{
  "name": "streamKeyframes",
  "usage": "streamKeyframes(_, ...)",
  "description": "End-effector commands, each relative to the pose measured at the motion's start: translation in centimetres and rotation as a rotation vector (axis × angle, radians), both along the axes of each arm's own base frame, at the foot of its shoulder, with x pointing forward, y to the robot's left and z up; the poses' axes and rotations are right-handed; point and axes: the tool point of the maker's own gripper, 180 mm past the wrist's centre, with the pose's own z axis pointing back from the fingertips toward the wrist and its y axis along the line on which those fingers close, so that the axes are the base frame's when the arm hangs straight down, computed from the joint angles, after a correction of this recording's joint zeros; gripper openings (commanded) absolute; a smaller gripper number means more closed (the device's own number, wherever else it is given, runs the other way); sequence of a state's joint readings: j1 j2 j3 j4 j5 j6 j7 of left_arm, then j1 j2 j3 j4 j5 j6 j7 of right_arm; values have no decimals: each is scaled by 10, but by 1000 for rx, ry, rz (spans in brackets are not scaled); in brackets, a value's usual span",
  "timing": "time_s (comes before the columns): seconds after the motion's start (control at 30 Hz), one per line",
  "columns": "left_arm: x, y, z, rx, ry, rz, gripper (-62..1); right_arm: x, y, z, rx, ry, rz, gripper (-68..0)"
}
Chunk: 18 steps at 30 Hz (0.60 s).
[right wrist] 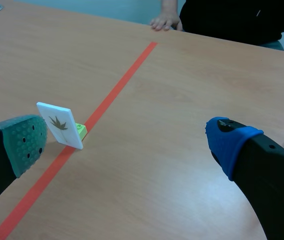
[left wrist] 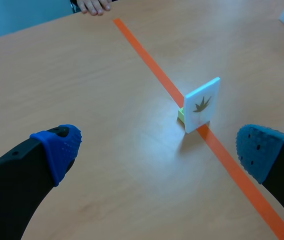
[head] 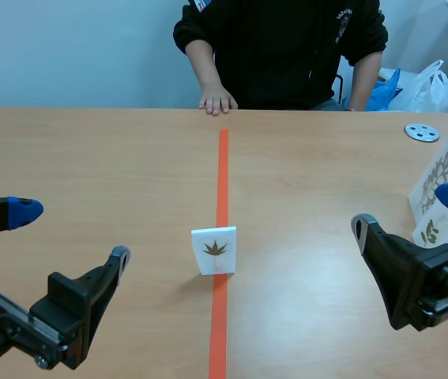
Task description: Sort the leaf by its shape. The table is split by an orange tape line. A compound leaf with several leaflets goes to the left side, a simple leaf with one blade goes to the right side. Return to the home posture when a red brick is placed on the table.
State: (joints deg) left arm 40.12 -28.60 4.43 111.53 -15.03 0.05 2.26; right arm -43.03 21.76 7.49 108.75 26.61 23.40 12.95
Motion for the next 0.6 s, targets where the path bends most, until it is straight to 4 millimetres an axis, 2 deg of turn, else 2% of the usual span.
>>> streamKeyframes(0.0, 9, 3, 5, -5, -38, 10, 14, 3, 0, 9, 5, -30, 4, 4)
streamKeyframes(0.2, 26, 19, -9, 10, -44, 49, 14, 2, 0, 8, 4, -29, 5, 4)
streamKeyframes(0.37, 25, 16, -9, -19, -46, 61, 14, 1, 1, 8, -15, -37, 12, 4)
streamKeyframes(0.47, 33, 11, -9, -23, -55, 22, 14, 1, 1, 8, -16, -38, 13, 4)
streamKeyframes(0.57, 38, 10, -18, -19, -42, -8, 14, 2, 1, 9, -15, -41, 13, 4)
